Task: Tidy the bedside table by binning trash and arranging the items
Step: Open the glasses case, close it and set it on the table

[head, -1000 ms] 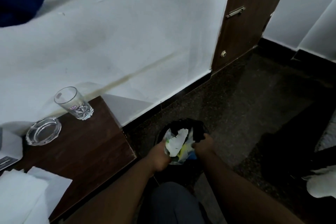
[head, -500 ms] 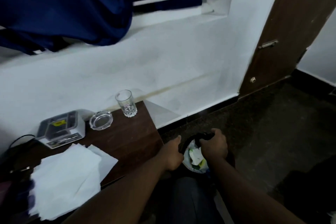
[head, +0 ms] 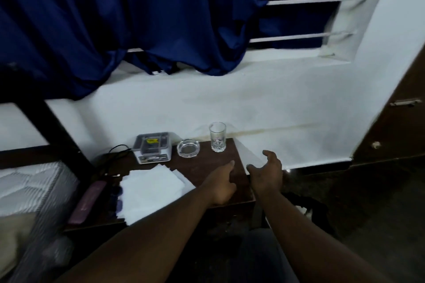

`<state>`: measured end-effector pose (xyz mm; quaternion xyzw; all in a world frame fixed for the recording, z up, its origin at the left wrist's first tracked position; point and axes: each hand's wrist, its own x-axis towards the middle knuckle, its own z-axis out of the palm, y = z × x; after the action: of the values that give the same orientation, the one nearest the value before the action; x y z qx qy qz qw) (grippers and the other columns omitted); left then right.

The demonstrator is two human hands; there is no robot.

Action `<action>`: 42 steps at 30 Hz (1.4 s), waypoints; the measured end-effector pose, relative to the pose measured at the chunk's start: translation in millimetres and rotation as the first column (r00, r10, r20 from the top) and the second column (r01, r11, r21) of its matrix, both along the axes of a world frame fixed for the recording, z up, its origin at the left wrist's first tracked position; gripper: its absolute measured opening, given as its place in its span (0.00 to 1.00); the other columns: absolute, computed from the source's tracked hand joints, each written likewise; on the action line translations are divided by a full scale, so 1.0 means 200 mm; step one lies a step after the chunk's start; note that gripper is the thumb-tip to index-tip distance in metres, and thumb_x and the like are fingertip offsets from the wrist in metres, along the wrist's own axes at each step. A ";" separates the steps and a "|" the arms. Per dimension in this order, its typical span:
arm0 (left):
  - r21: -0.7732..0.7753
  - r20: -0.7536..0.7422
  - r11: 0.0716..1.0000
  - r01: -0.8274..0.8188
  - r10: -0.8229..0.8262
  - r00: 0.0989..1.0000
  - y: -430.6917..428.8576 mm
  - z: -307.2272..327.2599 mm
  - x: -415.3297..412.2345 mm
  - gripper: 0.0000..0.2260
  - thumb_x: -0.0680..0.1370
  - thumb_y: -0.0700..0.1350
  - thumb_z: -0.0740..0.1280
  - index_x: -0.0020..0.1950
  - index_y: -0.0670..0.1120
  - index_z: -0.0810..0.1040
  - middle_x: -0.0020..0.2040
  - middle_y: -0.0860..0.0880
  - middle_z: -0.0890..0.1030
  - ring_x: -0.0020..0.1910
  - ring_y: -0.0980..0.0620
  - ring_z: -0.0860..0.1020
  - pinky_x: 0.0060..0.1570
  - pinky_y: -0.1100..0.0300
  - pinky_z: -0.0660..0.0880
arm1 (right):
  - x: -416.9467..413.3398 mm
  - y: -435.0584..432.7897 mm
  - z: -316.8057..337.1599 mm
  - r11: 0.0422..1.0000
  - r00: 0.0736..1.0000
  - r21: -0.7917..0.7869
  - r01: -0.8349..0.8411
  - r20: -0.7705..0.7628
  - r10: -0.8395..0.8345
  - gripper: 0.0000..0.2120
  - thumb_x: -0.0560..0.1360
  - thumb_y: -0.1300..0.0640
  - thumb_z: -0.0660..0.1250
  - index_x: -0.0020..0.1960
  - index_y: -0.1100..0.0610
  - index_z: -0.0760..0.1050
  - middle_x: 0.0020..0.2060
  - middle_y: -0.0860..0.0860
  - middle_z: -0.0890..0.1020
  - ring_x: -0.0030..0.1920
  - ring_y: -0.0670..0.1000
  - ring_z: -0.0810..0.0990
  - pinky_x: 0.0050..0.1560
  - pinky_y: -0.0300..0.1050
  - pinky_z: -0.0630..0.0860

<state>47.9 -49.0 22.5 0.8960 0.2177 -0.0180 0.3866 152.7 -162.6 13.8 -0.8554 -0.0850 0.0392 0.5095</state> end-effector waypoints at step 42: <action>0.288 0.070 0.639 -0.713 0.729 0.681 1.20 -0.31 -1.48 0.17 0.76 0.46 0.69 0.63 0.44 0.77 0.58 0.38 0.80 0.57 0.36 0.79 0.55 0.46 0.76 | -1.43 1.58 -0.29 0.600 0.611 -0.118 -0.791 -0.182 0.770 0.21 0.69 0.58 0.76 0.60 0.56 0.76 0.51 0.54 0.85 0.52 0.57 0.84 0.57 0.54 0.79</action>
<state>-247.7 190.8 -40.3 0.7806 0.5667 0.1463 0.2193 -133.0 152.7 -45.1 -0.7718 -0.4178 0.3138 0.3624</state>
